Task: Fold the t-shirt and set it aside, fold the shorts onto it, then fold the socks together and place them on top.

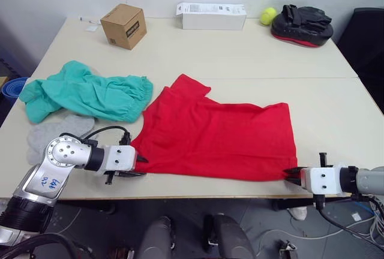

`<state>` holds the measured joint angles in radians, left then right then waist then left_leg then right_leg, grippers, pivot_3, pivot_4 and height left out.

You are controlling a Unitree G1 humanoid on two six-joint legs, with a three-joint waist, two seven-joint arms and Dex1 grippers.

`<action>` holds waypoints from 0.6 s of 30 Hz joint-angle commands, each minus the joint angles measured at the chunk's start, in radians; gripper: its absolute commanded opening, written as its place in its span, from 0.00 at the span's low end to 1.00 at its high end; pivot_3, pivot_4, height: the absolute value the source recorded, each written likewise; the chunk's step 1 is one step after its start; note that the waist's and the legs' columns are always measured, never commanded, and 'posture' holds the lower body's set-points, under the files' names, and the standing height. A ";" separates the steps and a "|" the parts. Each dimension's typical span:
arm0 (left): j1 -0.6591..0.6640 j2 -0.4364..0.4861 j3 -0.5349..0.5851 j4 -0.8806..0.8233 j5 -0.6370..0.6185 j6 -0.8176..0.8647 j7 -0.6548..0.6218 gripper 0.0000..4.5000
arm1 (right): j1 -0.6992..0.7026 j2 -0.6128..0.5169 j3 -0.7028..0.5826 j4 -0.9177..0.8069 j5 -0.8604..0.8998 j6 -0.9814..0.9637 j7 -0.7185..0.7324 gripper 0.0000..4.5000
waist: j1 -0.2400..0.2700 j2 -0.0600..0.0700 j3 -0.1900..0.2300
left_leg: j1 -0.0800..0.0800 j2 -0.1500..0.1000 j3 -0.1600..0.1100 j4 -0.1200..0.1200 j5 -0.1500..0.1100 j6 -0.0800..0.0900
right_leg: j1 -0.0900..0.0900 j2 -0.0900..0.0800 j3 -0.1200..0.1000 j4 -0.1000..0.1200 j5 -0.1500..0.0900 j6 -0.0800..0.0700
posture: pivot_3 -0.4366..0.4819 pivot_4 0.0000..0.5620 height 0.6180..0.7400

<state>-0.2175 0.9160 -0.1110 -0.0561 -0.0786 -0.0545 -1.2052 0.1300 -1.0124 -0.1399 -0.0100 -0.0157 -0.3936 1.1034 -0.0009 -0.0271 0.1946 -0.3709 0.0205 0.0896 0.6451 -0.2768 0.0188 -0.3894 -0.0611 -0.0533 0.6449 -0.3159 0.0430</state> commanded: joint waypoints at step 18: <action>0.291 0.084 0.140 -0.218 -0.208 0.298 0.001 0.06 | 0.005 -0.104 0.068 0.108 0.129 -0.164 0.081 0.05 | -0.001 0.002 -0.002 | 0.001 0.003 0.002 0.000 -0.006 -0.001 | -0.001 0.001 0.000 0.000 -0.004 -0.003 | 0.48 0.27 1.00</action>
<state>0.0560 1.0080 0.0017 -0.2615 -0.2599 0.2046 -1.2193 0.1140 -1.0964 -0.0746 0.1207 0.0736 -0.6066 1.1559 -0.0015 -0.0247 0.1931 -0.3704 0.0232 0.0916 0.6450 -0.2831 0.0178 -0.3905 -0.0602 -0.0532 0.6453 -0.3202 0.0399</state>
